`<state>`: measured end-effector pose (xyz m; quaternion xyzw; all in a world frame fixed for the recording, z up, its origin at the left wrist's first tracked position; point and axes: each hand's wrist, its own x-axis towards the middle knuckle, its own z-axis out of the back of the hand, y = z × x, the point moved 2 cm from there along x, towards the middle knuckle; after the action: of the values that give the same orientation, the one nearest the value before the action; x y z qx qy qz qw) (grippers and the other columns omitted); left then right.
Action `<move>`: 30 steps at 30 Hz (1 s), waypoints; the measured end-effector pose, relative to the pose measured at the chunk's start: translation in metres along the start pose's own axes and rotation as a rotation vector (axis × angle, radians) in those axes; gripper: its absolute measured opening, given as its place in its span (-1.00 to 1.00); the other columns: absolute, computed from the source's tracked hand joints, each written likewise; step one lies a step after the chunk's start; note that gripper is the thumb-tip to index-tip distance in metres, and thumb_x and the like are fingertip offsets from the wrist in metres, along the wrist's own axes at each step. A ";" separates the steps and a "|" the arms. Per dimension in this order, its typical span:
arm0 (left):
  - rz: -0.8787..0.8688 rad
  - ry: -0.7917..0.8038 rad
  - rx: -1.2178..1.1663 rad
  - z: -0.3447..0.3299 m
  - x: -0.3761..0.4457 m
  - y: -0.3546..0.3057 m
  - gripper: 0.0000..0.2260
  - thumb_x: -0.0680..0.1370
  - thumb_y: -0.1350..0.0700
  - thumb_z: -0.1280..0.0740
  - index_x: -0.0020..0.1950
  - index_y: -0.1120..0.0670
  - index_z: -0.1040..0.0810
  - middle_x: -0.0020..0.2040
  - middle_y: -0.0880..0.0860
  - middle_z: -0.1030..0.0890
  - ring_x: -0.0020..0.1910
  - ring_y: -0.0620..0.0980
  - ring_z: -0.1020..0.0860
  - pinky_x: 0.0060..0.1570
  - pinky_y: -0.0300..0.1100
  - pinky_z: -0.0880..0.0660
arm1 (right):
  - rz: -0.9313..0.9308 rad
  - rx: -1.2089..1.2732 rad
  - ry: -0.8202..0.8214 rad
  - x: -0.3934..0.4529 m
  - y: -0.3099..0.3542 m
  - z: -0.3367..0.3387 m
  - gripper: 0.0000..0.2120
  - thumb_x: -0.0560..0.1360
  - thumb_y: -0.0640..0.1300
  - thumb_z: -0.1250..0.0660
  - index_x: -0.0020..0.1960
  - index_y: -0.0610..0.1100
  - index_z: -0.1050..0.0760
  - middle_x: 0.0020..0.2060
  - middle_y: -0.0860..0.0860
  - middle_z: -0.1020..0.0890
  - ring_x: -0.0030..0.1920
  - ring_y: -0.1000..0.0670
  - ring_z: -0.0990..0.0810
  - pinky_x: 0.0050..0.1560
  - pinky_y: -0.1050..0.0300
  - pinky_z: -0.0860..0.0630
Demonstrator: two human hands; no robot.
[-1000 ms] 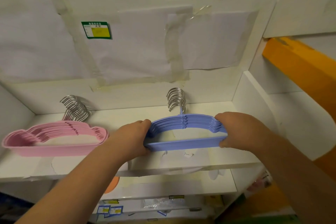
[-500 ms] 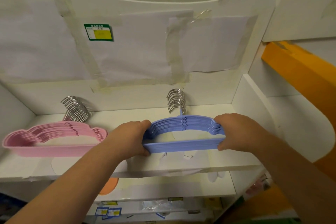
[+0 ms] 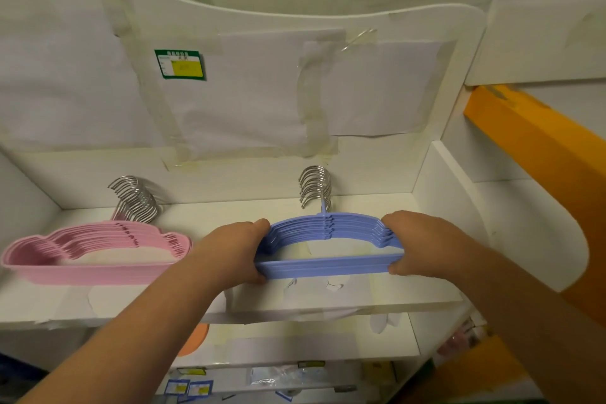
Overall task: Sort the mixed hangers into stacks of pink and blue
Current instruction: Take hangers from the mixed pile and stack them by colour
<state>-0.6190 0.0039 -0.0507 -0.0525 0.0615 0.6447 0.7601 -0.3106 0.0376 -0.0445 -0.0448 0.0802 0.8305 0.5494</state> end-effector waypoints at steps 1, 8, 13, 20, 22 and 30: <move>0.003 0.001 -0.003 -0.001 0.000 0.000 -0.56 0.30 -0.11 -0.46 -0.03 -0.09 -0.26 -0.16 -0.09 -0.46 -0.19 -0.04 -0.47 -0.25 -0.16 -0.38 | 0.026 -0.031 0.004 0.000 0.000 0.001 -0.63 0.33 0.03 -0.43 0.07 0.05 -0.39 -0.05 0.12 -0.47 -0.13 0.07 -0.49 -0.17 0.18 -0.47; 0.017 -0.022 -0.012 -0.003 -0.002 0.001 -0.59 0.31 -0.11 -0.44 -0.01 -0.10 -0.29 -0.14 -0.10 -0.47 -0.18 -0.05 -0.47 -0.25 -0.17 -0.38 | 0.072 -0.046 -0.025 0.001 -0.001 0.002 -0.63 0.32 0.03 -0.44 0.09 0.07 -0.46 -0.06 0.14 -0.47 -0.13 0.07 -0.51 -0.11 0.20 -0.50; 0.012 -0.006 -0.005 -0.002 0.000 0.000 -0.58 0.29 -0.11 -0.46 -0.01 -0.08 -0.30 -0.14 -0.09 -0.48 -0.18 -0.03 -0.48 -0.23 -0.14 -0.42 | 0.060 -0.051 -0.033 0.001 -0.002 0.001 -0.63 0.30 0.07 -0.44 0.07 0.06 -0.48 -0.09 0.11 -0.47 -0.17 0.06 -0.51 -0.15 0.19 -0.51; 0.025 -0.021 -0.008 -0.002 -0.003 -0.002 -0.60 0.33 -0.09 -0.45 0.00 -0.08 -0.30 -0.13 -0.09 -0.48 -0.16 -0.03 -0.48 -0.25 -0.18 -0.36 | -0.041 -0.034 -0.007 0.002 -0.006 0.003 -0.59 0.23 0.10 -0.46 0.01 0.00 -0.47 -0.17 0.07 -0.53 -0.23 0.05 -0.55 -0.21 0.14 -0.54; 0.028 -0.032 -0.012 -0.003 -0.003 -0.002 -0.60 0.32 -0.09 -0.44 0.00 -0.08 -0.31 -0.12 -0.08 -0.48 -0.16 -0.03 -0.49 -0.25 -0.17 -0.36 | -0.027 -0.038 -0.004 0.004 -0.007 0.005 -0.56 0.20 0.13 -0.45 0.01 0.03 -0.46 -0.16 0.09 -0.54 -0.21 0.05 -0.54 -0.18 0.12 -0.56; 0.031 -0.060 -0.040 -0.007 -0.004 0.000 -0.61 0.31 -0.10 -0.44 -0.02 -0.11 -0.30 -0.13 -0.10 -0.48 -0.18 -0.05 -0.48 -0.24 -0.17 -0.39 | 0.005 -0.054 0.028 0.006 -0.008 0.007 -0.56 0.18 0.16 -0.43 -0.01 0.03 -0.47 -0.18 0.07 -0.56 -0.22 0.06 -0.55 -0.18 0.10 -0.57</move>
<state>-0.6196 -0.0011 -0.0572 -0.0476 0.0266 0.6588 0.7503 -0.3058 0.0474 -0.0392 -0.0710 0.0656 0.8330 0.5448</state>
